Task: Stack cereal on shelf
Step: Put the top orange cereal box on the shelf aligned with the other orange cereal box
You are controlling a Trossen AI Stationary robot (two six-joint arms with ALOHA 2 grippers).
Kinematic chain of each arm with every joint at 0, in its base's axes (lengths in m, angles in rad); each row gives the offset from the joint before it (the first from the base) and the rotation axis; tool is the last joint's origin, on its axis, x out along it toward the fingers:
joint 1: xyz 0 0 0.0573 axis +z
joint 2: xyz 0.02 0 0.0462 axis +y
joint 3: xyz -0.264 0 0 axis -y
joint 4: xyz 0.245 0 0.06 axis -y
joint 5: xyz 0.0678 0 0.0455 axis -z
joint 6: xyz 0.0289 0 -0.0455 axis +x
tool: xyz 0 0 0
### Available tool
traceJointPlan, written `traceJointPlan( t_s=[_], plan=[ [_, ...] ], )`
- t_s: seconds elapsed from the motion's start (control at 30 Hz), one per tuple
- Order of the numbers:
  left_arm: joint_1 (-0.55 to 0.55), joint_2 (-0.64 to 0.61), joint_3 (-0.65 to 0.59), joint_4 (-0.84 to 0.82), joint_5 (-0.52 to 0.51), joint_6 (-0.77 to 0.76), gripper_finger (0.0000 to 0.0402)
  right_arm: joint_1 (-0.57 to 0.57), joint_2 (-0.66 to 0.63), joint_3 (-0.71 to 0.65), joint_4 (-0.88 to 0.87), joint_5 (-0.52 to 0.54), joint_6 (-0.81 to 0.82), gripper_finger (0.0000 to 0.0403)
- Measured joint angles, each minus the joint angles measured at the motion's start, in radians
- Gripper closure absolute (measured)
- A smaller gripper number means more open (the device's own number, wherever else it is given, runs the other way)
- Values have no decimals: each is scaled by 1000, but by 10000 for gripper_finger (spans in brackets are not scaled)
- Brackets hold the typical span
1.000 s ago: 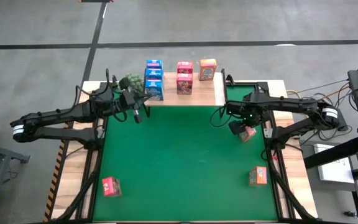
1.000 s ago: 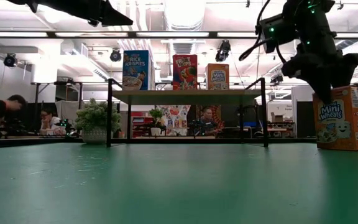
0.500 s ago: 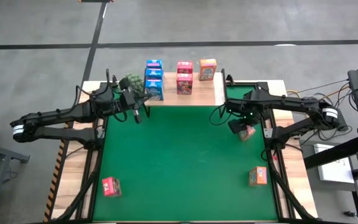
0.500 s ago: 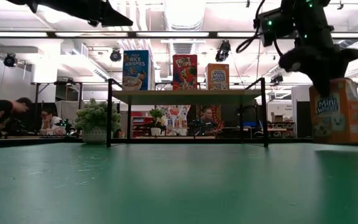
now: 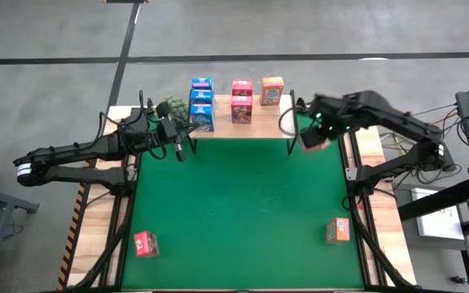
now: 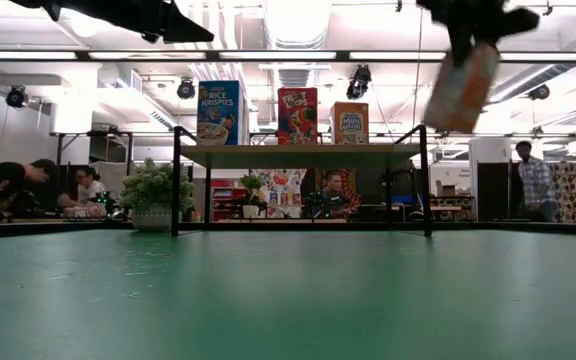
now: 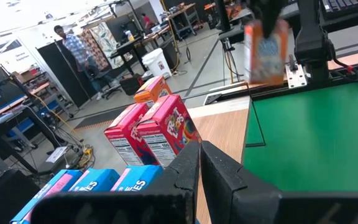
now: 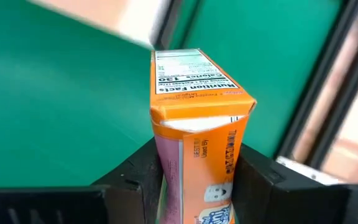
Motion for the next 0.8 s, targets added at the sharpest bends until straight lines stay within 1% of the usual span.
traceJointPlan(
  t_s=[0.2,0.37,0.47,0.67,0.8],
  plan=[
    [0,0,0,0,0,0,402,0,0,206,11,85,-40,264],
    [0,0,0,3,0,1,402,0,12,271,127,90,-138,264],
    [0,0,0,9,0,4,402,0,52,298,179,88,-216,264],
    [0,0,0,8,0,4,402,0,192,380,184,88,-435,264],
    [0,0,-2,7,0,4,402,-2,305,452,149,88,-678,264]
  ],
)
